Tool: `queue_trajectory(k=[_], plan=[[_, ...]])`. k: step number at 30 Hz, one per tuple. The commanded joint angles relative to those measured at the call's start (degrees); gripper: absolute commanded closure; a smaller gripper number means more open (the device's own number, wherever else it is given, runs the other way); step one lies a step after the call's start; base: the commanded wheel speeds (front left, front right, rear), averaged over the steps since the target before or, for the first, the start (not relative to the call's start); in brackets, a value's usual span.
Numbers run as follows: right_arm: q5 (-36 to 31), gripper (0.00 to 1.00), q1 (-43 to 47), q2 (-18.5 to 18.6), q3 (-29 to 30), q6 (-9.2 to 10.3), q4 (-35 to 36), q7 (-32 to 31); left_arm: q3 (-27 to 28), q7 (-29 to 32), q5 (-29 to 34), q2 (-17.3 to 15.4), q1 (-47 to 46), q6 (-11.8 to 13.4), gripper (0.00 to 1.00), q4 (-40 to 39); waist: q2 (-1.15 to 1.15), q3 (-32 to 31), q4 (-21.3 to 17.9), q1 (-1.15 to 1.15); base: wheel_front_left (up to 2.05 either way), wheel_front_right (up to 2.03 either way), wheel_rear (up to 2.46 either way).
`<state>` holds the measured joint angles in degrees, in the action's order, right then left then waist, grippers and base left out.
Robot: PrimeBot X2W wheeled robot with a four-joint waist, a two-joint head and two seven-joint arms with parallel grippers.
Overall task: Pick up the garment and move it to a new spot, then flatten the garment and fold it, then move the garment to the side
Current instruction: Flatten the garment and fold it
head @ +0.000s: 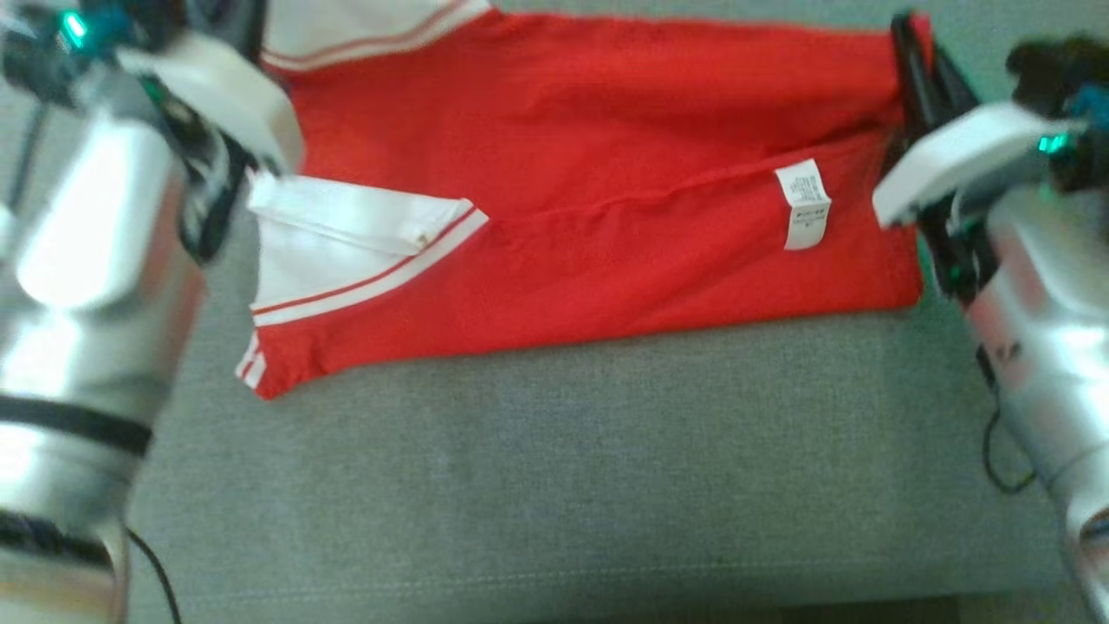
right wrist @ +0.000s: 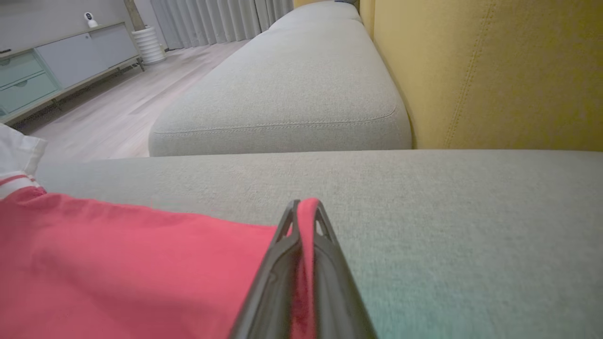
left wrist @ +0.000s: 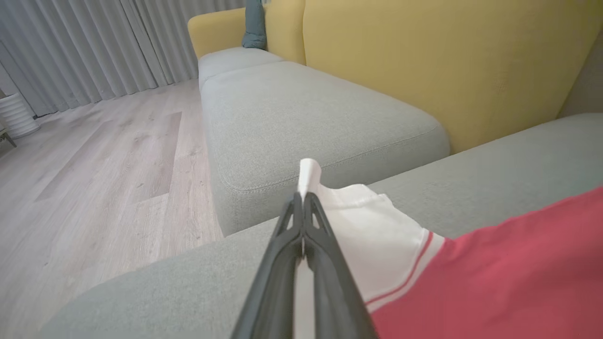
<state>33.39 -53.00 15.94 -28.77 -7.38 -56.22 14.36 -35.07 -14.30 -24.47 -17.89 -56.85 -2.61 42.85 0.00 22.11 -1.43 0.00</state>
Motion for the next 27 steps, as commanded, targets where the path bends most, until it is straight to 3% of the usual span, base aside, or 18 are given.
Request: queue_trajectory(k=[1, 9, 18, 19, 20, 21, 27], plan=[[-0.63, 1.00, 1.44, 0.48, -0.05, -0.11, 1.80, 0.62, 2.51, -0.67, -0.40, -1.83, 0.08, 0.61, 1.00, -2.57, 0.00, -3.13, 1.43, 0.00, 0.00, 0.00, 0.00], [-0.02, 1.00, 11.84, 0.20, 3.40, -0.11, 3.25, 0.63, 6.58, -0.69, -0.11, 0.26, 18.73, 1.74, 1.00, -11.46, 0.00, -8.95, 2.75, 0.00, 0.00, 0.00, 0.00], [2.00, 1.00, 18.98, -2.03, 5.56, -0.11, 1.88, 0.63, 11.14, -0.69, 0.85, 4.76, 32.51, 1.84, 1.00, -14.33, 0.00, -12.58, 4.20, 0.00, 0.00, 0.00, 0.00], [2.16, 0.60, 19.38, -2.27, 5.73, -0.11, 1.43, 0.63, 11.59, -0.69, 1.00, 5.33, 33.59, 1.59, 1.00, -14.15, 0.00, -12.81, 4.33, 0.00, 0.00, 0.00, 0.00], [2.22, 0.07, 19.70, -2.47, 5.90, -0.11, 0.96, 0.63, 12.18, -0.69, 1.33, 5.88, 34.49, 1.60, 0.59, -14.19, 0.00, -13.01, 4.45, 0.00, 0.00, 0.00, 0.00], [2.28, 0.00, 19.94, -2.68, 6.08, -0.11, 0.60, 0.63, 12.73, -0.69, 1.87, 6.38, 35.29, 1.68, 0.00, -14.41, 0.00, -13.15, 4.55, 0.00, 0.00, 0.00, 0.00], [0.49, 0.00, 20.48, -2.47, 9.28, -0.11, -1.07, 0.63, 15.76, -0.70, 5.49, 9.40, 39.48, 2.90, 0.00, -16.42, 0.00, -13.65, 5.26, 0.00, 0.00, 0.00, 0.00]])
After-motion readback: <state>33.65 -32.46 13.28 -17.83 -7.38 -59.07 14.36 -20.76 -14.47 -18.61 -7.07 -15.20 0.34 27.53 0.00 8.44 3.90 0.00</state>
